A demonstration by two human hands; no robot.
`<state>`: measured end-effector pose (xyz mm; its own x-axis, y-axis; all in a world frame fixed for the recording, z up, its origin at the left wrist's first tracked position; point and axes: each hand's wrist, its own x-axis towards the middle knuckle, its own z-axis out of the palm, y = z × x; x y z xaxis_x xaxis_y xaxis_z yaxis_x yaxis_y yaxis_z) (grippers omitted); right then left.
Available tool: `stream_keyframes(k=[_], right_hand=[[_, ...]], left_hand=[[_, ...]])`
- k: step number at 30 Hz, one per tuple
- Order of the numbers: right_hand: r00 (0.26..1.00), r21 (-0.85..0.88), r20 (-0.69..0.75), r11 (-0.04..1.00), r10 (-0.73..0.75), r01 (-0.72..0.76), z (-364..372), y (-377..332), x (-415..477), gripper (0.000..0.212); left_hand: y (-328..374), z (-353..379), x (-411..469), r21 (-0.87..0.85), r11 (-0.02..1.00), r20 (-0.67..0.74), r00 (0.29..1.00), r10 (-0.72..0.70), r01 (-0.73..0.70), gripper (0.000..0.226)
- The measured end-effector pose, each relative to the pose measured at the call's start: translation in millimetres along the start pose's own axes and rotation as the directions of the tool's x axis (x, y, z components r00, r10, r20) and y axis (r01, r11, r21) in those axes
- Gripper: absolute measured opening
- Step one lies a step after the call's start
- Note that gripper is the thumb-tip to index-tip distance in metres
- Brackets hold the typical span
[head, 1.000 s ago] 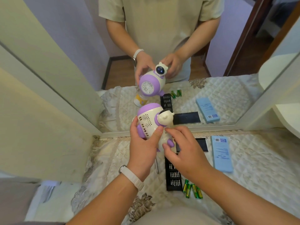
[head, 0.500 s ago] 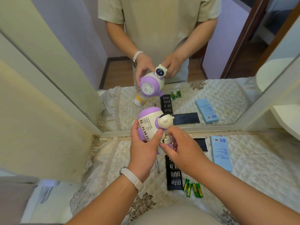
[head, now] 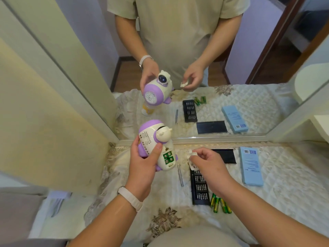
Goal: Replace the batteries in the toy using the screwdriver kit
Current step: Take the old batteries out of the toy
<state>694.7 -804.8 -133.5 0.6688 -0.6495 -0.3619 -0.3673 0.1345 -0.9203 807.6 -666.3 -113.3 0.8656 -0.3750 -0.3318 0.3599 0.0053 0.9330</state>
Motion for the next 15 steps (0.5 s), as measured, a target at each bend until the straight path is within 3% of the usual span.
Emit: stream_keyframes(k=[6, 15], right_hand=[[0.995, -0.265, 0.064, 0.963, 0.07, -0.051, 30.9, 38.6, 31.6, 0.009], [0.992, -0.63, 0.028, 0.773, 0.124, -0.079, 50.8, 83.7, 110.4, 0.009]], left_hand=[[1.1, -44.6, 13.0, -0.043, 0.999, 0.001, 1.0, -0.02, 0.02, 0.054], [-2.4, -95.1, 44.0, -0.036, 0.996, -0.005, 0.997, -0.078, 0.077, 0.058]])
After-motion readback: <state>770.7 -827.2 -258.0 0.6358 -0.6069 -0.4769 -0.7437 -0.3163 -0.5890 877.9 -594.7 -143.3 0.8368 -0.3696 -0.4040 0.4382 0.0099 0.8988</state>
